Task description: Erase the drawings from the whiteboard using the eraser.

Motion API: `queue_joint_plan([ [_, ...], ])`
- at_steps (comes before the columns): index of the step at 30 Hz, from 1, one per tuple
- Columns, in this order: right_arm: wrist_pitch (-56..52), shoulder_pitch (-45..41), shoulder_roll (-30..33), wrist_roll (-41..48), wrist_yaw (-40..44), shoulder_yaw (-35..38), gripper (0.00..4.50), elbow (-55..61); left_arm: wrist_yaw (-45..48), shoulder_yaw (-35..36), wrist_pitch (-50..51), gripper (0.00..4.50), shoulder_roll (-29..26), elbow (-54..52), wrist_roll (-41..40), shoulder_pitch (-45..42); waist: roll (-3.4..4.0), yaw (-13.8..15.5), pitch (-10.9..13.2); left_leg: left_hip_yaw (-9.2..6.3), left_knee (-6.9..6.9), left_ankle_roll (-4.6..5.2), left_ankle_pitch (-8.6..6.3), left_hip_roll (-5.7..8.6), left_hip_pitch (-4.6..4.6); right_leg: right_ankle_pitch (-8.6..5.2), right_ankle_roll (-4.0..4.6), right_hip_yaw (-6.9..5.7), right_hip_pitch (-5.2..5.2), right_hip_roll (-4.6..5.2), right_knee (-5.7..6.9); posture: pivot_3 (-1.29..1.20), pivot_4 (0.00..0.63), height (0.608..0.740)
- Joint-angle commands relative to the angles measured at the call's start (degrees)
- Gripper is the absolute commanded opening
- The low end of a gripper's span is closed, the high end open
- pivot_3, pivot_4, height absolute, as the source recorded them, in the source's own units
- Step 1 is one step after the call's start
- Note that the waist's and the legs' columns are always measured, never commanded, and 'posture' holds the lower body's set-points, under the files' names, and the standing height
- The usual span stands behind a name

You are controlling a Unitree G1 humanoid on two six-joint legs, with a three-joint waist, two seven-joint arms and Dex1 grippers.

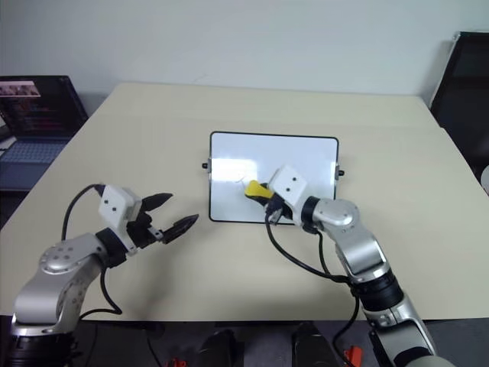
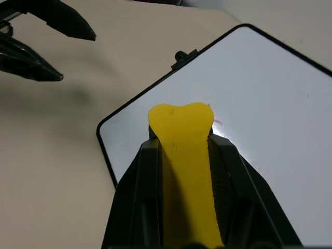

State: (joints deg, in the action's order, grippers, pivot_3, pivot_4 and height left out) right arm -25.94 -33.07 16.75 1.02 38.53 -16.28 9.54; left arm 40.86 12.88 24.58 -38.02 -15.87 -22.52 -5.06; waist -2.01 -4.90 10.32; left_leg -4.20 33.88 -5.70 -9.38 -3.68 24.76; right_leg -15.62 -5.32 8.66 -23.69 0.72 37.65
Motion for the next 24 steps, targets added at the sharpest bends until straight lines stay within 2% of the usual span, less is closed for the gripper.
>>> queue_joint_plan([
  [1,4.91,-3.3,-0.78,-2.29,-1.14,-1.59,0.86,-2.07,0.71,0.42,-1.21,4.5,-1.14,-0.76,0.3,-0.91,0.0,-0.01,0.0,0.0,0.0,0.0,0.0,0.0,0.0,0.0,0.0,0.0,0.0,0.0,0.0,0.0,0.15,0.74],
  [10,13.96,-15.07,-5.85,-12.33,-7.57,-7.29,0.86,-21.23,3.38,-2.76,-1.1,4.5,-1.94,1.65,1.07,-5.72,0.0,-0.1,0.0,0.0,0.01,0.0,0.01,0.0,0.01,0.05,-0.04,0.0,-0.06,-0.01,0.09,0.0,0.15,0.74],
  [16,14.84,-19.88,-7.74,-15.95,-7.4,-9.2,0.86,-31.19,3.6,-3.85,-1.03,4.5,-1.42,1.29,1.24,-5.89,0.02,-0.11,0.01,-0.01,-0.12,0.0,0.0,-0.02,0.02,0.12,-0.17,-0.06,-0.1,-0.01,0.13,0.0,0.15,0.74],
  [21,12.44,-17.94,-4.62,-17.83,0.44,-12.71,0.86,-29.19,3.43,-4.09,-1.13,4.5,-1.18,0.89,1.22,-5.39,0.02,-0.08,0.01,-0.02,-0.08,0.0,0.01,-0.02,-0.01,0.09,-0.15,-0.07,-0.07,-0.02,0.19,0.0,0.15,0.74],
  [24,12.48,-17.59,-3.67,-18.83,0.52,-12.37,0.86,-28.11,3.38,-4.31,-1.25,4.5,-1.01,0.97,1.24,-5.37,0.02,-0.07,0.01,-0.03,-0.02,0.0,0.01,-0.02,-0.01,0.04,-0.07,-0.07,-0.06,-0.02,0.24,0.0,0.15,0.74],
])
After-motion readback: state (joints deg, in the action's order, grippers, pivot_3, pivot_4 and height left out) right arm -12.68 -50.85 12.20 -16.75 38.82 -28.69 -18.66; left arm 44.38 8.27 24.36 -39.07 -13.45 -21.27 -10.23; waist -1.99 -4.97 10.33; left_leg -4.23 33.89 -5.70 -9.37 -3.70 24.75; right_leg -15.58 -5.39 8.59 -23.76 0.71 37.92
